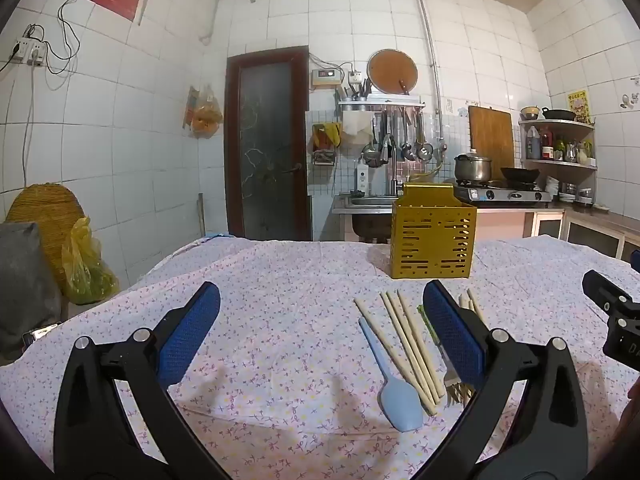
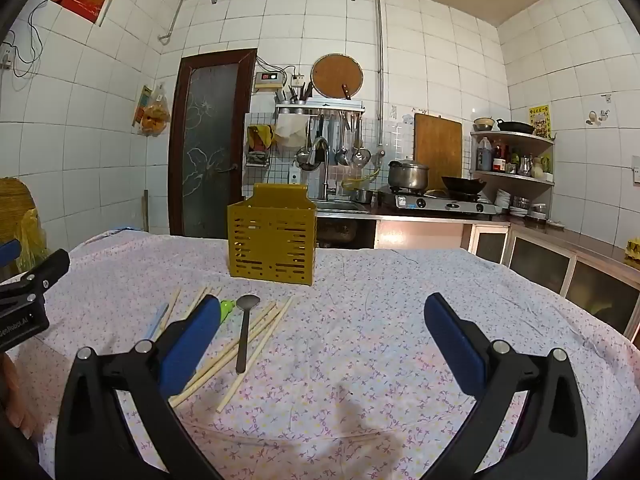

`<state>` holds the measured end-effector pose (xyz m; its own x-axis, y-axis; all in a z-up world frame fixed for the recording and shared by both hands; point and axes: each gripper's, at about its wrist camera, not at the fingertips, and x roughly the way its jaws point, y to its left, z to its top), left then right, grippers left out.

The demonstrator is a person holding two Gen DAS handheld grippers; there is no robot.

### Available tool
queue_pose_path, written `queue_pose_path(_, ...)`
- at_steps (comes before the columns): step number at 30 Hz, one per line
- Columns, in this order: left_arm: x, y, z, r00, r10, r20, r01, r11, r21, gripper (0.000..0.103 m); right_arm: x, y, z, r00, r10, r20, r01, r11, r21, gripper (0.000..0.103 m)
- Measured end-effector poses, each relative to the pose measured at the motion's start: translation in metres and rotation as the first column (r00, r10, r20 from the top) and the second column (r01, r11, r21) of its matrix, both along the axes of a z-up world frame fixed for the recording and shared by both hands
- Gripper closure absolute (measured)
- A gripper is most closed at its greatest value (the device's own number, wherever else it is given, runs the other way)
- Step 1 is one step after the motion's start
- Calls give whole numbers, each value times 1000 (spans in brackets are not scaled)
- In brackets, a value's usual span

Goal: Organize utensils

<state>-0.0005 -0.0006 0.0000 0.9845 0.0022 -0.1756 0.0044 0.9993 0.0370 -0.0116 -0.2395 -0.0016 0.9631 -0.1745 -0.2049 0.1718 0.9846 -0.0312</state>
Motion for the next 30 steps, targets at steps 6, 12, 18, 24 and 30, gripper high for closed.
queue_pose_path(6,0,0,0,1000,0,2,0,1000,-2,5,0,0,1,1000,-1,12,1,1000,4,4)
queue_pose_path(12,0,0,0,1000,-2,0,2,1000,-4,5,-1,0,1,1000,0,17,0,1000,6,4)
queue_pose_path(18,0,1,0,1000,-1,-2,1,1000,-4,5,-1,-1,1,1000,-1,20,1,1000,8,4)
queue_pose_path(24,-1,0,0,1000,-2,-2,2,1000,-3,5,-1,1,0,1000,-2,20,2,1000,9,4)
queue_pose_path(30,-1,0,0,1000,-1,-1,1,1000,-3,5,-3,-3,3,1000,-2,21,2,1000,10,4)
